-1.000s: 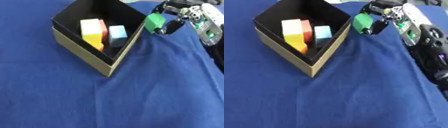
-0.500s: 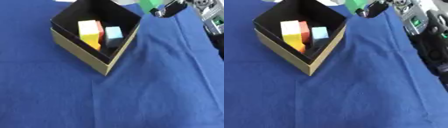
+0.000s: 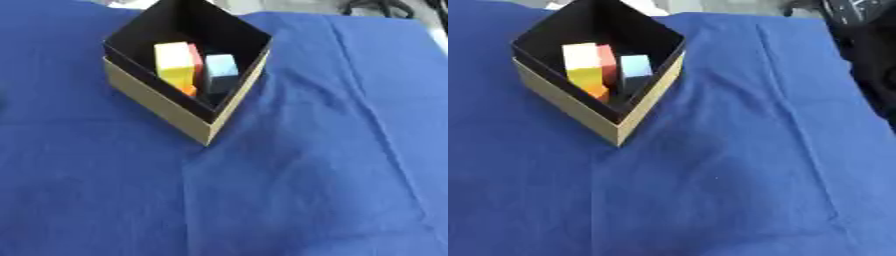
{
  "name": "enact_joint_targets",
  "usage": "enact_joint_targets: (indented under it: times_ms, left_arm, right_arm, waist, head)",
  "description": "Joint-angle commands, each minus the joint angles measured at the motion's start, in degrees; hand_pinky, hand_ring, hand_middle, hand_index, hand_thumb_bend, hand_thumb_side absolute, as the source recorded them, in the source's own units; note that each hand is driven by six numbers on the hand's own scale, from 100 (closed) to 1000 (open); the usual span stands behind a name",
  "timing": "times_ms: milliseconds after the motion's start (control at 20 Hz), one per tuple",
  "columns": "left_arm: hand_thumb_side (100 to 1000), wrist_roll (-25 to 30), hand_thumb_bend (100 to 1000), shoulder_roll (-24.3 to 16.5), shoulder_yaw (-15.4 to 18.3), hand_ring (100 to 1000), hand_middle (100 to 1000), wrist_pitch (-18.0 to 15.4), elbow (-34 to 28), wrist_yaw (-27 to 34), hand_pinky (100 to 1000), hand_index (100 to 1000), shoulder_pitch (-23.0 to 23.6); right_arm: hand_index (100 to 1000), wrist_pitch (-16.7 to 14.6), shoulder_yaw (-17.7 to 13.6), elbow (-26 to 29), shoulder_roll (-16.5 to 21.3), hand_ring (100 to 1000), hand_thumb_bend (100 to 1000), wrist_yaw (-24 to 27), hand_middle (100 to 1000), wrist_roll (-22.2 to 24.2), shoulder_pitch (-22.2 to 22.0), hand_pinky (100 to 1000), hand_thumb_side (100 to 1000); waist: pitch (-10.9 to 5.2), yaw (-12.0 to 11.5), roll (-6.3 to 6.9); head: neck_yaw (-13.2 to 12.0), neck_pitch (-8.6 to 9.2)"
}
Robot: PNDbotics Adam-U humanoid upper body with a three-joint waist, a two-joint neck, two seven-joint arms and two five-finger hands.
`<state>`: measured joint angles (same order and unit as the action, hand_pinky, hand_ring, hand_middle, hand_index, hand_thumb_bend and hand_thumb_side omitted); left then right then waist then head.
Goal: Pick up objects on the table and place them in the box.
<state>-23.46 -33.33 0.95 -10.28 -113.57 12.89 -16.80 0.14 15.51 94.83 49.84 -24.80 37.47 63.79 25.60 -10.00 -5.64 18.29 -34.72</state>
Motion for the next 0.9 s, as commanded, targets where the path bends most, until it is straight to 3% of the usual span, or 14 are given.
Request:
enact_joint_targets:
  times_ms: [50,300,650,900]
  left_arm:
    - [726,0.53,273,-1.66,0.26,864,801,-0.04,-1.02,0.29,795,887,-0.99]
    - [726,0.92,273,-1.42,0.10,865,800,-0.01,-1.02,0.68,796,887,-1.54]
    - [726,1.13,273,-1.14,0.04,864,800,-0.04,-1.02,0.91,795,887,-1.97]
    - [726,1.10,273,-1.02,0.10,864,800,-0.06,-1.02,0.98,795,887,-1.99]
  right_arm:
    - [696,-0.74,4.39,-0.83,-2.44,779,105,0.22,614,2.81,2.08,831,100]
    - [703,-2.51,8.76,-4.45,-6.66,784,100,-1.24,622,4.59,3.78,830,100]
    - [735,-3.25,9.91,-8.71,-8.90,807,125,-4.08,654,2.74,3.61,832,100]
    - [866,-4.05,9.81,-10.07,-9.06,885,249,-6.22,797,2.02,3.05,862,100]
  waist:
    - [-1.84,-0.43,0.26]
    - [-2.04,-1.17,0.09]
    - [-1.73,-1.94,-0.15]
    - [-1.56,-2.05,-0.13]
  head:
    - [0.96,-0.21]
    - [1.89,-0.12]
    - [2.26,0.22]
    - [2.19,0.31]
